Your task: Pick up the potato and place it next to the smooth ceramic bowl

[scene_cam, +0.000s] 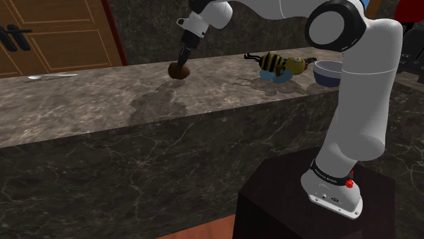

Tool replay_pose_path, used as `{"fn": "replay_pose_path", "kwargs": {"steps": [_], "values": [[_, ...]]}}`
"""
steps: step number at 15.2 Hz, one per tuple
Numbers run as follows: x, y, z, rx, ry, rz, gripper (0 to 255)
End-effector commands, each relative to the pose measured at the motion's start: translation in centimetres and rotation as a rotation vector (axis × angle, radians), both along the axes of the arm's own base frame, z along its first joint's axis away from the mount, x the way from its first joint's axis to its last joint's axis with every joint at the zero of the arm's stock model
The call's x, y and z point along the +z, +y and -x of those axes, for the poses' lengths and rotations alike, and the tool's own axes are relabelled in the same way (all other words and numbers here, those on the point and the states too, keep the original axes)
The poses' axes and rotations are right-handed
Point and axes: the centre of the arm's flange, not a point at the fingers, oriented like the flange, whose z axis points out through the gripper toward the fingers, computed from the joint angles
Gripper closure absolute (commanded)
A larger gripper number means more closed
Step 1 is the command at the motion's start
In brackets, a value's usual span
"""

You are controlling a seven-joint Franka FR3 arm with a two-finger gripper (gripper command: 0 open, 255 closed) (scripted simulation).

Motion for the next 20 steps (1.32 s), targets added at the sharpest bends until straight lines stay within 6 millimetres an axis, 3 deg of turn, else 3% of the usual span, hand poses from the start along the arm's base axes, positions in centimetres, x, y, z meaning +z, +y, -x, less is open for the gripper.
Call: {"fn": "replay_pose_path", "kwargs": {"steps": [1,20], "values": [[0.9,0.0,0.1,0.000,0.000,0.000,255],[11.0,0.0,0.1,0.000,0.000,0.000,255]]}}
